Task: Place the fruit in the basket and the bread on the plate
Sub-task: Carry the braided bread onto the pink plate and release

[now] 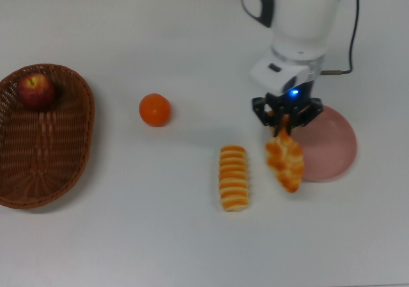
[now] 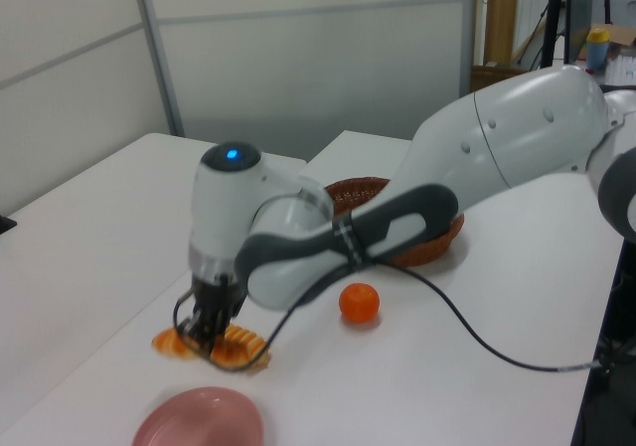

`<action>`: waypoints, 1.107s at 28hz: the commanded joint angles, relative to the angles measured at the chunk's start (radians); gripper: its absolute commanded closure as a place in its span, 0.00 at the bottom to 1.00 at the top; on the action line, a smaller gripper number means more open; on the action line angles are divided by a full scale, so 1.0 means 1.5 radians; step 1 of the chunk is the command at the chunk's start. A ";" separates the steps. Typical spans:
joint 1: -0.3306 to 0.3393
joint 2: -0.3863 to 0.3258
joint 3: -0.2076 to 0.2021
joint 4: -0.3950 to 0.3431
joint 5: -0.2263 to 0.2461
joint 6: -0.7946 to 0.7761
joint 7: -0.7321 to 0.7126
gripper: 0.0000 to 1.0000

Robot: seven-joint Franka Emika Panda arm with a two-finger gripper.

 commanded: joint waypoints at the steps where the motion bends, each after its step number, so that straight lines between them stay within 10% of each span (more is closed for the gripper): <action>1: 0.052 -0.002 -0.011 -0.009 -0.044 -0.010 0.058 0.76; 15: 0.137 0.035 -0.011 -0.012 -0.109 -0.011 0.132 0.64; 17: 0.138 0.041 -0.011 -0.011 -0.108 -0.010 0.137 0.39; 18: 0.138 0.042 -0.011 -0.011 -0.110 -0.010 0.144 0.00; 31: 0.137 0.017 -0.010 -0.011 -0.128 -0.059 0.148 0.00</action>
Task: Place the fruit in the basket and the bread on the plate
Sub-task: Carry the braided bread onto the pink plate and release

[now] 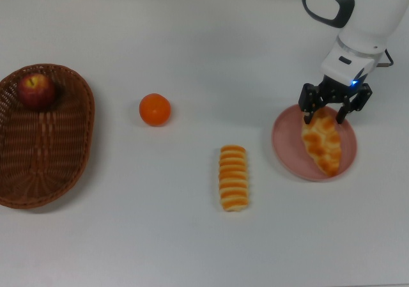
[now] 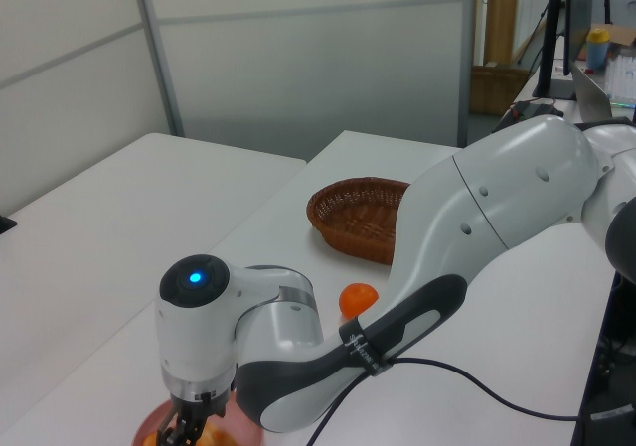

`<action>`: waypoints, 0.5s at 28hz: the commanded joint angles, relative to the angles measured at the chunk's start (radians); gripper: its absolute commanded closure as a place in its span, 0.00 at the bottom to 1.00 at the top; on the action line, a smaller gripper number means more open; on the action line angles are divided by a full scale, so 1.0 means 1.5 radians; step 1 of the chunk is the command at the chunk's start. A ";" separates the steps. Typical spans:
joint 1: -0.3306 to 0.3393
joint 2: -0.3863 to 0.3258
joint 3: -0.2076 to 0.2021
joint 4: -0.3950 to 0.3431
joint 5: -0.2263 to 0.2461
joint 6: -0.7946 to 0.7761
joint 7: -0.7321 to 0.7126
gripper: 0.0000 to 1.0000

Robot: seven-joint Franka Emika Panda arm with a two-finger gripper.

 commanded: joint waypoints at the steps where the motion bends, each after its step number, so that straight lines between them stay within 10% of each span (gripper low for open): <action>1: 0.006 -0.037 -0.005 -0.008 -0.009 -0.051 0.017 0.00; 14: -0.047 -0.107 0.011 -0.008 0.044 -0.238 -0.042 0.00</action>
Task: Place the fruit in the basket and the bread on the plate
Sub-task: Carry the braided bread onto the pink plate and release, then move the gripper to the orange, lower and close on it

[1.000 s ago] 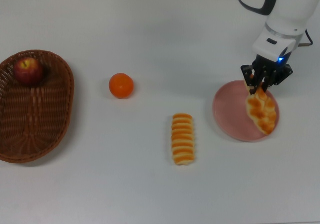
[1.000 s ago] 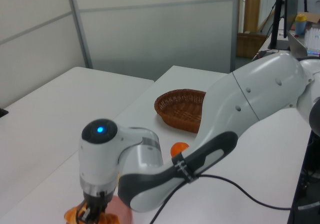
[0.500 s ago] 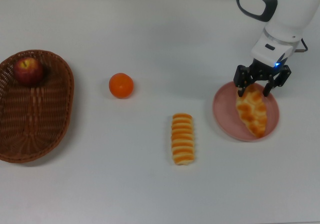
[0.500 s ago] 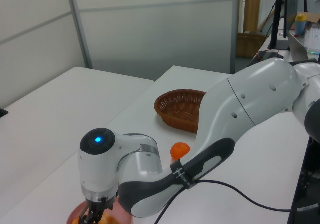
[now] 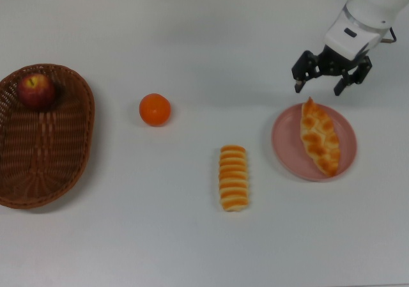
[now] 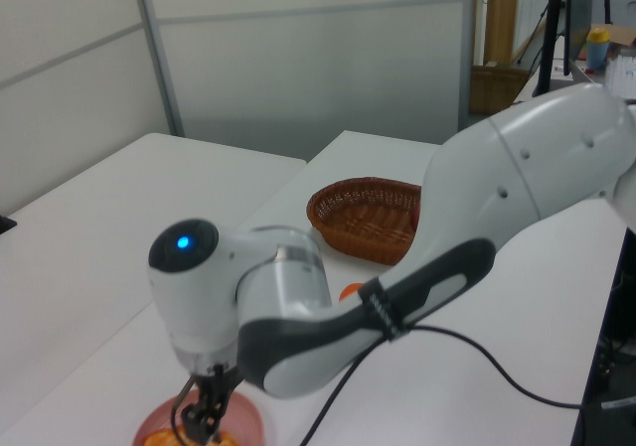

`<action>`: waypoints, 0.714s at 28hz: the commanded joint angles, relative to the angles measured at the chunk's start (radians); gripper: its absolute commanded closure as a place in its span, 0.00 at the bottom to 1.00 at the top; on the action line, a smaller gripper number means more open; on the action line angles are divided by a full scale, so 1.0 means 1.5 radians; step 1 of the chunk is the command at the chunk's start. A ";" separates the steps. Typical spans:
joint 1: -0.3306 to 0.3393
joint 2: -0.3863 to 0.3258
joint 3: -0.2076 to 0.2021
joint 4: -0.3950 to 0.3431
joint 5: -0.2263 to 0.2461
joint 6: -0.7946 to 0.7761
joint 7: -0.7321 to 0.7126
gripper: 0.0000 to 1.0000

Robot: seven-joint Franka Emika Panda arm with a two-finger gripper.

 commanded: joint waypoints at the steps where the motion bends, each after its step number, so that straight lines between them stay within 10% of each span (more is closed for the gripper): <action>1: -0.055 -0.033 -0.006 -0.013 0.034 -0.048 -0.044 0.00; 7: -0.163 -0.039 -0.007 -0.013 0.045 -0.087 -0.121 0.00; 13: -0.304 -0.058 -0.008 -0.014 0.173 -0.147 -0.369 0.00; 20: -0.361 -0.060 -0.007 -0.047 0.196 -0.113 -0.432 0.00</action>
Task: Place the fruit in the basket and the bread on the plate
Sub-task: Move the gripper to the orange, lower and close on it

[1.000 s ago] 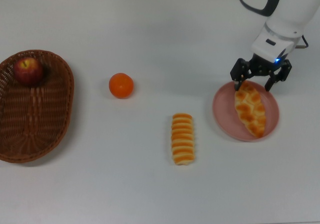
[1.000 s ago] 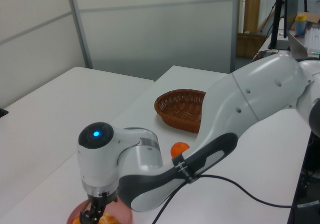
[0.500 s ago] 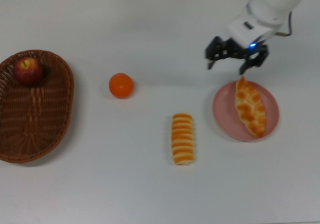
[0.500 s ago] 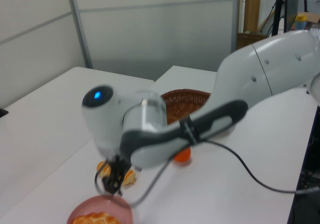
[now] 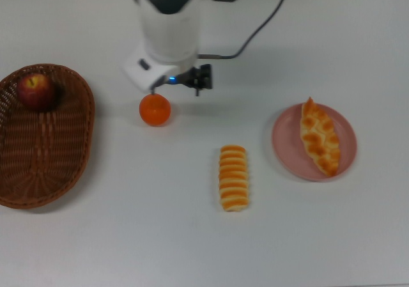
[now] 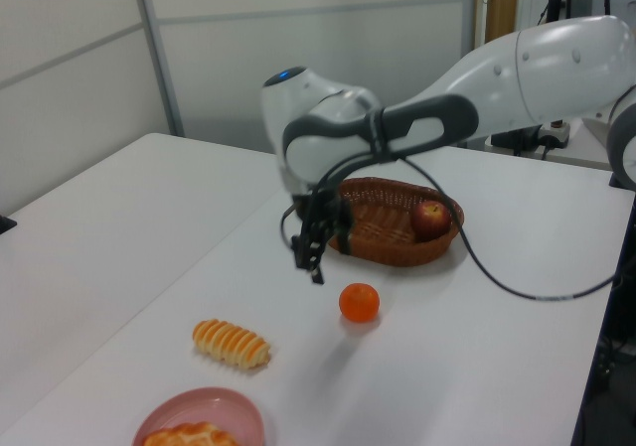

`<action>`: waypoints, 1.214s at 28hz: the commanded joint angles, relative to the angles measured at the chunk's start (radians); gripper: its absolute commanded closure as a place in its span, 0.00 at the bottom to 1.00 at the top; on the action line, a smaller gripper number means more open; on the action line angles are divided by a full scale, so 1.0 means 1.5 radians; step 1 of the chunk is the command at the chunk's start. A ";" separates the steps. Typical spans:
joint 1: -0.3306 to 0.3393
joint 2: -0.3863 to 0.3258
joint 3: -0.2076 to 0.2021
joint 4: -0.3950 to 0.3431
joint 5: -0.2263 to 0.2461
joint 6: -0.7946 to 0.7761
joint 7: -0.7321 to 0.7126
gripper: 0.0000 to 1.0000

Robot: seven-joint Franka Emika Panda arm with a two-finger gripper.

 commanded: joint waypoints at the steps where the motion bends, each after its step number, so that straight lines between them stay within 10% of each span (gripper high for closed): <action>1: -0.008 -0.019 0.006 -0.055 0.018 0.039 -0.030 0.00; 34: -0.053 0.009 0.006 -0.157 -0.051 0.166 -0.030 0.00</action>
